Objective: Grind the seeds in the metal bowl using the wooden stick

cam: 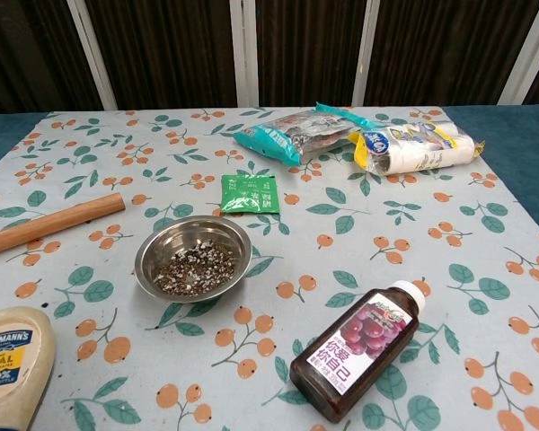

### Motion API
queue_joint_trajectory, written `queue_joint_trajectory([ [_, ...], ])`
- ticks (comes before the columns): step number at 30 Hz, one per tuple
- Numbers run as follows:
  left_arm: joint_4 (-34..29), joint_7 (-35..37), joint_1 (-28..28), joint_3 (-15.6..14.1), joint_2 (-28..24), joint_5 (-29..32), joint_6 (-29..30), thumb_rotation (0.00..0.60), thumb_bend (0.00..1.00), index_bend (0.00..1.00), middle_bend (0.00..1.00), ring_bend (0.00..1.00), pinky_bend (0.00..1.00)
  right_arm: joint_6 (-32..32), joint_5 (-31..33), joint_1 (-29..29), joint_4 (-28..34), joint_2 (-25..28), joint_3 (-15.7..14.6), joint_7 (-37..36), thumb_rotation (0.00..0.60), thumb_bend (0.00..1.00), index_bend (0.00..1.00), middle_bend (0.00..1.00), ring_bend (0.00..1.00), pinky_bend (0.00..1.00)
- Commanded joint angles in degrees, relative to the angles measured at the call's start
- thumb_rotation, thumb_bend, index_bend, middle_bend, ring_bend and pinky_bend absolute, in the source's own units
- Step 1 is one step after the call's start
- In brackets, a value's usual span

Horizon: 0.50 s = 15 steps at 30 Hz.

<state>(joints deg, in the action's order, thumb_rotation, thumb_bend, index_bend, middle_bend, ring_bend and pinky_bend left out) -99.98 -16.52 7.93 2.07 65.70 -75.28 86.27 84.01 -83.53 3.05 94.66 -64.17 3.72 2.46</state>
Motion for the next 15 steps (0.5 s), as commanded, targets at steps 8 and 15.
queue_joint_trajectory([
  [8, -6.3, -14.9, 10.4, 12.3, 2.0, 20.1, -7.7, 0.600, 0.18, 0.17, 0.11, 0.06, 0.09, -0.4, 0.4, 0.0, 0.2, 0.5, 0.1, -1.5, 0.600, 0.37, 0.00, 0.00, 0.00, 0.00],
  [15, -5.2, -23.1, 18.1, 17.9, 8.1, 35.6, -9.7, 0.600, 0.20, 0.31, 0.30, 0.06, 0.07, -1.0, 0.6, 0.1, 0.5, 0.7, -0.1, -1.7, 0.600, 0.37, 0.00, 0.00, 0.00, 0.00],
])
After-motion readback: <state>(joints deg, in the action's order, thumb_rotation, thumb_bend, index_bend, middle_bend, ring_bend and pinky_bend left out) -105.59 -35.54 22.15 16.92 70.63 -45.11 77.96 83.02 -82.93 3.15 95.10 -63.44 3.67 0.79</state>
